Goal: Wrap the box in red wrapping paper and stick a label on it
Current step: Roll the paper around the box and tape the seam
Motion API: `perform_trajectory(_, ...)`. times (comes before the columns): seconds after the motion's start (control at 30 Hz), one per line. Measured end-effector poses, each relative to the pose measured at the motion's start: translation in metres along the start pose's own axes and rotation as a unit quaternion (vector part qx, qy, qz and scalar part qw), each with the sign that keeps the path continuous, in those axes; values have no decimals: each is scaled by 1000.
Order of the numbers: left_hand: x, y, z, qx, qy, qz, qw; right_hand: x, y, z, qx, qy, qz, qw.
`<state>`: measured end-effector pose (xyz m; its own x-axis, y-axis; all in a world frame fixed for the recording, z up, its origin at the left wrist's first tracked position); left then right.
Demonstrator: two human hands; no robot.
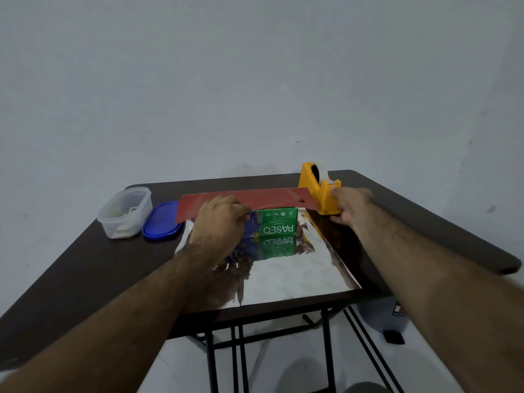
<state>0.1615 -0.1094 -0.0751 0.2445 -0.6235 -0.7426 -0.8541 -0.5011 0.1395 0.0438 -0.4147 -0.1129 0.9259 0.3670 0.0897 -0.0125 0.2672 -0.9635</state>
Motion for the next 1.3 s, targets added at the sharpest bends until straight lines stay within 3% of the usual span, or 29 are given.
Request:
perform_trajectory(0.13,-1,1,1,2,2,0,1000,-3,0,0,28,20,-1,999)
perform_trajectory(0.23,-2,2,1,-4,0,0,1000,8,-6,-13,47,-38,93,994)
perform_trajectory(0.4,-4,4,0,-13,-10,-4,1000,-1,-1,-13,53,33,219,974)
perform_trajectory(0.5,-5,5,0,-15,-18,-8,1000,-12,4,-6,35,38,142,989)
perform_trajectory(0.63,-6,3,-2,-15,-17,-5,1000,-13,-31,29,-89,49,26,994)
perform_trajectory(0.97,-16,-2,1,-8,-75,-21,997,72,-25,130,-117,-191,-2,975)
perform_trajectory(1.2,-23,3,3,-5,-62,-26,998,103,30,159,-86,-169,-5,982)
perform_trajectory(1.3,-24,-1,4,-60,-45,39,996,105,45,165,-61,-128,3,990)
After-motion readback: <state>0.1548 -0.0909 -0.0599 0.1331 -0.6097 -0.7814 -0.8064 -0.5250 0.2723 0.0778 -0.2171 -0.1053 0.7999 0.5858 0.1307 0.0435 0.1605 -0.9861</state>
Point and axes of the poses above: each hand's wrist, its own z-axis away from the middle knuckle, its own x-axis out of the palm, y = z × x, the point moved 7 cm from there along -z, towards the middle knuckle, and after that the axes turned 1 degree about -x, right-handed, at the moved point
